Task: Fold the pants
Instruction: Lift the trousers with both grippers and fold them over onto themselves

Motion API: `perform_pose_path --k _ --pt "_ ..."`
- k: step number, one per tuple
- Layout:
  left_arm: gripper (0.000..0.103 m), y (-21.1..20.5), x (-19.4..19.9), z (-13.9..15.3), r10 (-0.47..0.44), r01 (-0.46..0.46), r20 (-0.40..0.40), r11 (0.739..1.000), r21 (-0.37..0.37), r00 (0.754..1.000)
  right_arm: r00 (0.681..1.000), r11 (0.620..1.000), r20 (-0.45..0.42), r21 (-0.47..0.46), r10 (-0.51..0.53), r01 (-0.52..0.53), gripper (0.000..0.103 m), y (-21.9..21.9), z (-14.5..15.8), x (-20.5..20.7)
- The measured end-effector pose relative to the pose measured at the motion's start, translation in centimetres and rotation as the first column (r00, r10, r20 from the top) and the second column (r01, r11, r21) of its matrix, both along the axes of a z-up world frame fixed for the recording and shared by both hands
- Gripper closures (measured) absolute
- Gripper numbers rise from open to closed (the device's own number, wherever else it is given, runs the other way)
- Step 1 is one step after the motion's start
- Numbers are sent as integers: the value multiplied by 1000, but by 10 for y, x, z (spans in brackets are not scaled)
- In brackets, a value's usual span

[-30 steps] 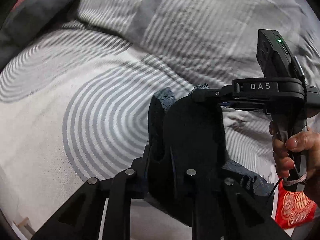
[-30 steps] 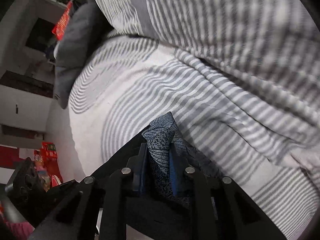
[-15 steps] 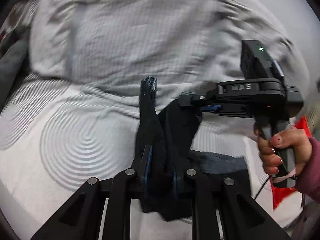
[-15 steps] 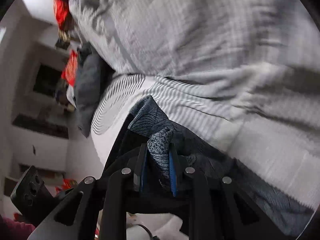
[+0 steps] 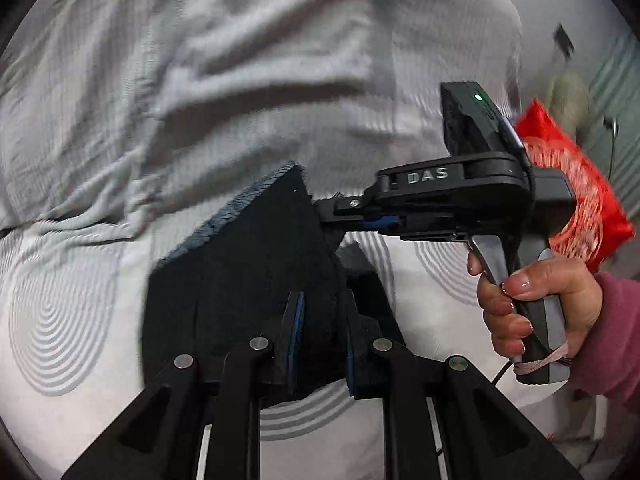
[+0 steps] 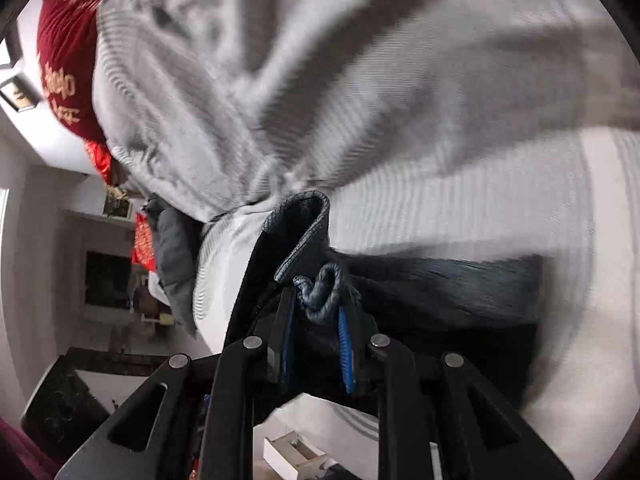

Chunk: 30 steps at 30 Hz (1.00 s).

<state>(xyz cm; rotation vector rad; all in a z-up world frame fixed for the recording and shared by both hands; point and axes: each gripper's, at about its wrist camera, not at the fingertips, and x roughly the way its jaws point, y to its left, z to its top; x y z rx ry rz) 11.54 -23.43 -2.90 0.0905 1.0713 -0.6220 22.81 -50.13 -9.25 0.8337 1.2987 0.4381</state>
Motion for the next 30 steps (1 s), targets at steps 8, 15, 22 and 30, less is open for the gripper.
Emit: perform_pose_path --k 8,15,22,30 --pt "84 -70 -13 -62 -89 90 -7 988 124 996 992 998 -114 -28 -56 53 96 -50 -77 -15" --pt "72 -60 -26 -43 -98 98 -7 989 109 995 980 992 -153 -24 -128 126 61 -67 -69 -30" --pt "71 -9 9 -14 -45 32 72 985 169 996 950 964 -202 70 -237 256 43 -67 -59 -71" --pt "71 5 43 -87 21 -10 -35 958 286 999 947 946 -252 206 -197 251 32 -34 -98 -52"
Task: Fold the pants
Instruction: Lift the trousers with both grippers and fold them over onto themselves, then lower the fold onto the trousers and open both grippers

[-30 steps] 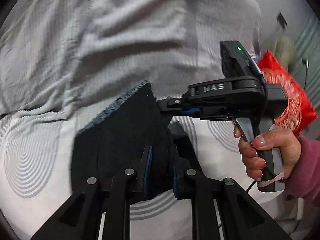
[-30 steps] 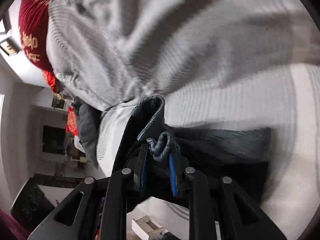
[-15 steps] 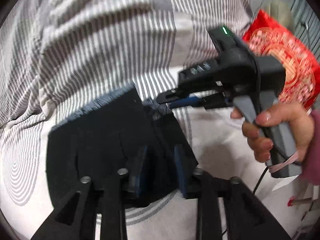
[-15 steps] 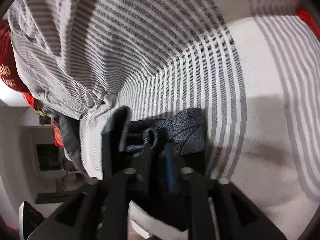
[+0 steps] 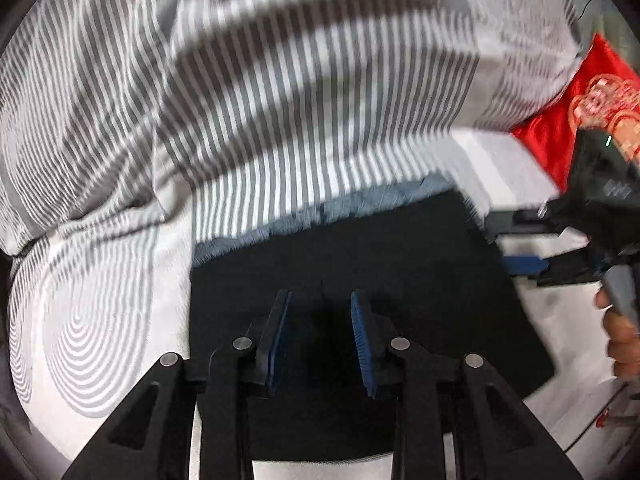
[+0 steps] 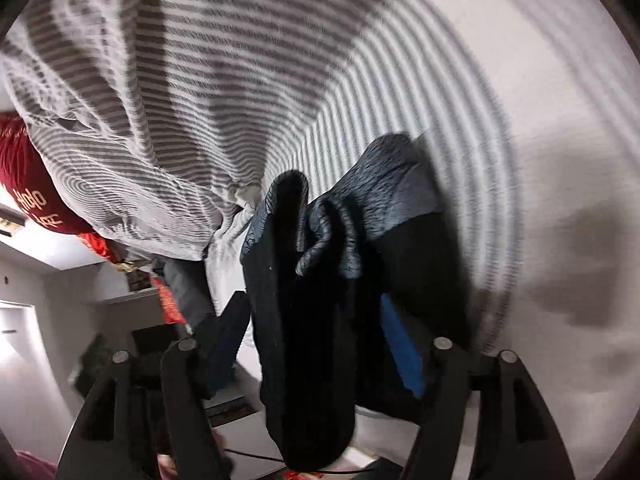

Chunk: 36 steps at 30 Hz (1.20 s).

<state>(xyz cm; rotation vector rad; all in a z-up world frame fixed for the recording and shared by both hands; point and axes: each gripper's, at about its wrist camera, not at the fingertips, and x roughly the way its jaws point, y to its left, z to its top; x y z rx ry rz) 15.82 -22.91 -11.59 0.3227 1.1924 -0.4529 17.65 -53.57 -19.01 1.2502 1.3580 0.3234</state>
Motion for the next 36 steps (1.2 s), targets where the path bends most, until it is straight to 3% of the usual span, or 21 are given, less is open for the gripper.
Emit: perform_pose_path --k 2,3,4,5,7,11,14,16,17,18,19,21,24,25,27,31,34,35,36 --pt "71 -1 1 -16 3 -2 -36 1000 6 999 997 998 38 -26 63 -62 32 18 7 11" --pt "71 -2 -1 -21 1 0 -40 1000 8 999 992 989 32 -84 126 -123 37 31 10 19" --pt "71 -4 -3 -24 -2 2 -38 1000 13 999 982 968 -5 -163 191 -189 48 44 12 26" --pt "71 -5 -5 -25 -3 4 -40 1000 16 999 976 954 -23 -206 218 -218 84 51 14 30" --pt "71 -8 -7 -21 3 -2 -38 1000 5 999 982 964 13 -191 190 -184 90 47 25 34" --pt "71 -20 -10 -4 -33 33 -6 999 -31 999 976 963 85 -201 199 -179 91 35 55 36" --pt "72 -38 -16 -8 -70 70 1 997 -40 998 982 960 53 -225 181 -165 91 14 47 30" --pt "71 -50 -17 -24 -86 85 -41 996 -24 995 985 956 -56 -239 164 -172 88 1 16 23" --pt "71 -53 -18 -32 -83 83 -63 997 -6 995 982 945 -109 -273 155 -179 75 -4 6 17" --pt "71 -54 -19 -32 -77 77 -67 997 -5 995 983 945 -116 -283 139 -167 71 -8 5 12" --pt "71 -48 -19 -25 -63 62 -70 998 -22 996 989 948 -99 -287 110 -134 68 -13 12 6" --pt "71 -32 -17 -8 -32 27 -82 998 -55 996 994 923 -84 -370 77 -103 49 -21 32 -2" --pt "71 -2 -7 19 22 -24 -46 999 -47 999 997 906 -43 -416 63 -75 48 -26 66 -9" --pt "57 9 -2 26 41 -42 -31 998 -44 999 998 909 -18 -410 67 -68 48 -25 76 -10" --pt "18 33 10 30 85 -86 -9 996 -36 996 995 910 26 -407 101 -82 48 -13 92 -6" --pt "18 52 28 5 108 -108 -24 994 2 994 984 886 -7 -435 178 -163 48 22 73 2" --pt "18 49 37 -38 107 -101 -91 993 69 990 964 805 -147 -529 223 -267 47 39 26 -1" --pt "17 50 37 -52 108 -100 -115 992 71 987 965 810 -164 -526 204 -260 42 39 11 -5" --pt "15 52 38 -56 118 -112 -114 992 58 986 969 815 -171 -526 179 -244 28 37 6 -6"
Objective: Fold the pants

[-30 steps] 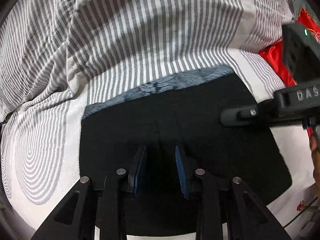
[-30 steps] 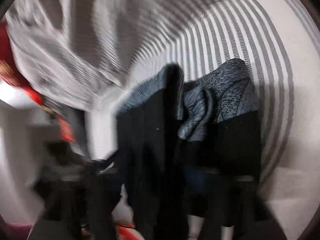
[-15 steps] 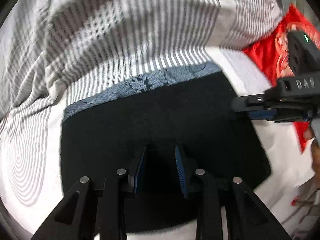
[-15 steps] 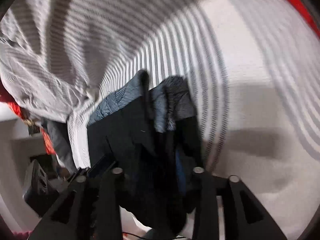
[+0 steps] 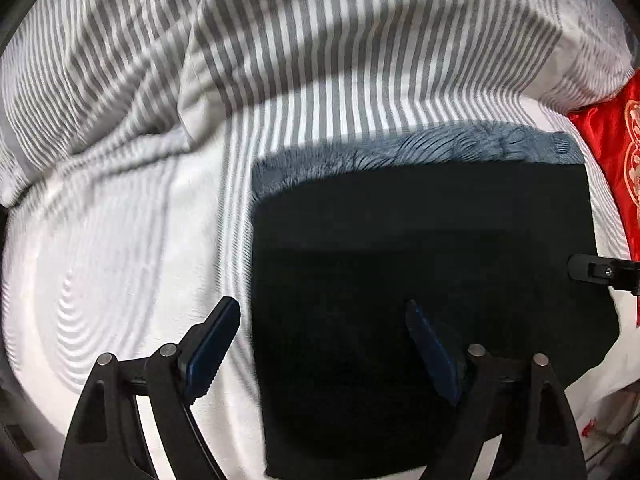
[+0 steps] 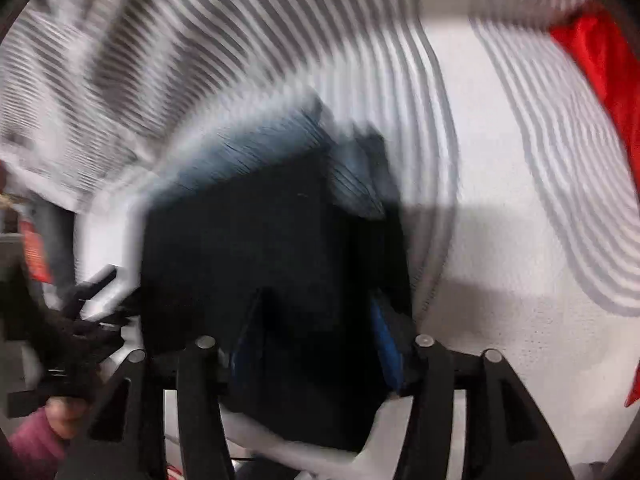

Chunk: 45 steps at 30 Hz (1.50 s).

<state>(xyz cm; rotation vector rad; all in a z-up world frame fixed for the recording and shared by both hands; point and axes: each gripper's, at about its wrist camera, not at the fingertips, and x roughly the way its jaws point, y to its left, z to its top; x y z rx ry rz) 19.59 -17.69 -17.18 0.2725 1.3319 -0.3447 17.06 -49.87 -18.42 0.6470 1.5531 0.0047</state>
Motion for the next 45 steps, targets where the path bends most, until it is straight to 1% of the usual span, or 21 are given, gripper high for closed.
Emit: perform_pose_path --k 1,2,4,7,9,11,15,18,23,25,28,30,34,39,42,45 --pt "8 2 2 -1 16 -16 8 1000 -7 1000 1000 999 -5 25 -29 29 26 -2 -2 0" --pt "7 5 5 -1 31 -31 3 999 -9 1000 999 999 -8 28 -34 34 24 -3 1 2" --pt "7 8 7 2 45 -46 -14 999 -20 999 1000 1000 -10 18 -13 13 23 -1 10 3" --pt "7 11 4 15 48 -48 -5 999 -1 999 1000 1000 12 28 1 -1 22 -1 28 -3" --pt "7 14 4 23 58 -58 4 998 -10 998 1000 1000 25 13 -1 0 17 -2 40 -7" --pt "7 20 5 30 82 -82 -7 996 -29 997 1000 1000 29 5 -12 12 17 -8 49 -14" --pt "7 28 6 32 102 -102 -15 994 -36 995 999 999 7 5 -32 32 17 -12 50 -21" --pt "7 28 7 33 95 -96 -10 995 -29 995 999 999 -1 3 -40 40 16 -14 50 -25" --pt "7 29 7 33 80 -81 -29 996 -44 996 999 999 4 12 -37 37 16 -16 49 -26" --pt "7 31 8 34 63 -65 -28 996 -56 998 1000 1000 5 14 -26 26 15 -15 48 -25" --pt "7 47 16 34 44 -48 -40 993 -110 998 999 999 33 46 -14 13 15 -20 43 -24" --pt "7 58 24 29 37 -48 -72 988 -144 997 999 998 37 60 -9 7 15 -26 37 -23" --pt "7 71 35 17 26 -45 -109 983 -176 994 999 995 34 95 -30 27 14 -41 22 -23" --pt "7 71 42 -5 -38 -4 -180 974 -228 983 997 984 47 172 -58 49 14 -52 9 -22" --pt "7 67 43 -19 -89 33 -220 969 -246 972 998 982 37 187 -41 33 14 -53 -2 -20" --pt "7 66 45 -27 -114 43 -248 961 -274 962 998 968 42 249 -50 38 14 -55 -12 -19"
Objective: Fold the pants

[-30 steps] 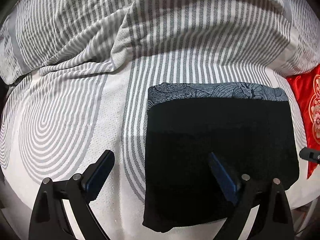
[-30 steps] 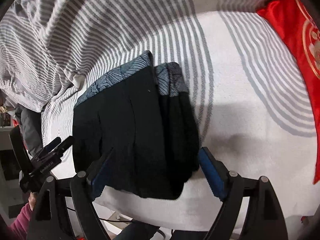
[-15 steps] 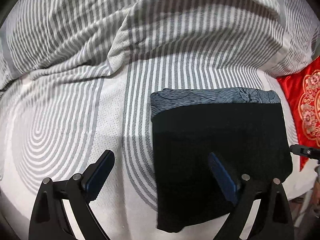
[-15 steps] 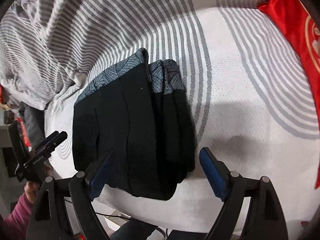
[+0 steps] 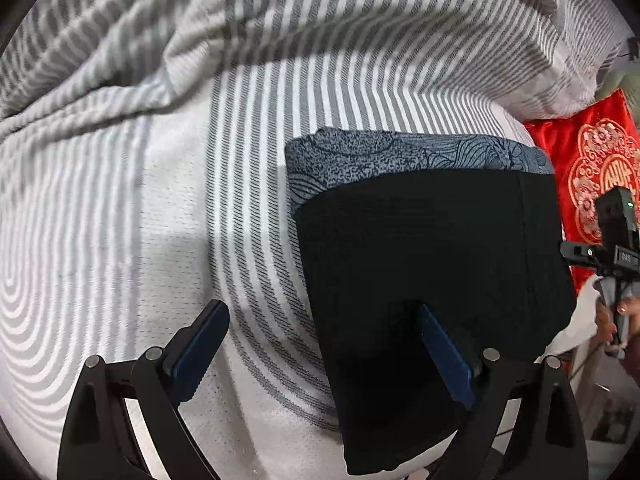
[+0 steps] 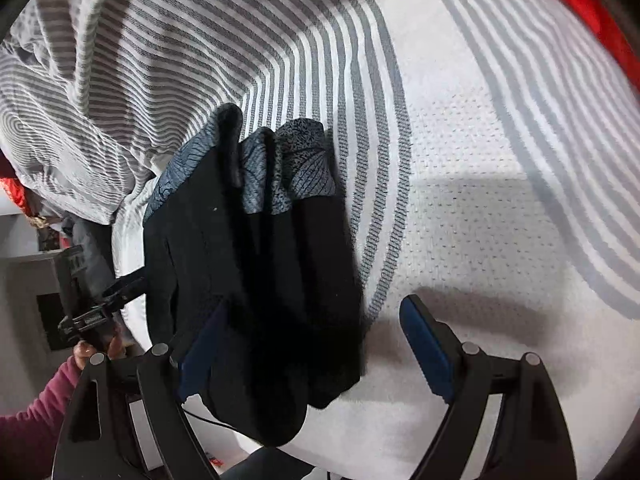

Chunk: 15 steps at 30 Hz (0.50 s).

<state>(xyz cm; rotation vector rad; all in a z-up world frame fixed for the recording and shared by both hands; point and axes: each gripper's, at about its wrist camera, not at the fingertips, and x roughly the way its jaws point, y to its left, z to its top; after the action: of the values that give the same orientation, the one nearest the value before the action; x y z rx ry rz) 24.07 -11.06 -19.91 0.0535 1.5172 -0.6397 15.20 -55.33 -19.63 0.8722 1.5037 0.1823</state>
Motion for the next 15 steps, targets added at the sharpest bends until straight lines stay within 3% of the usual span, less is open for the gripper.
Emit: perform_pose_path --k 5,10,13,15 --pt "7 -3 4 -11 -19 15 -59 998 -60 998 999 995 22 89 37 -39 14 8 -13 10" --pt "7 -5 8 -21 -27 14 -123 994 -108 992 994 989 47 106 99 -104 10 20 -18 22" --pt "7 -16 4 -17 -86 69 -128 989 -130 988 993 986 49 121 106 -111 10 19 -19 24" --pt "7 -30 -7 -13 -174 160 -110 979 -126 979 993 984 54 135 107 -114 10 17 -18 22"
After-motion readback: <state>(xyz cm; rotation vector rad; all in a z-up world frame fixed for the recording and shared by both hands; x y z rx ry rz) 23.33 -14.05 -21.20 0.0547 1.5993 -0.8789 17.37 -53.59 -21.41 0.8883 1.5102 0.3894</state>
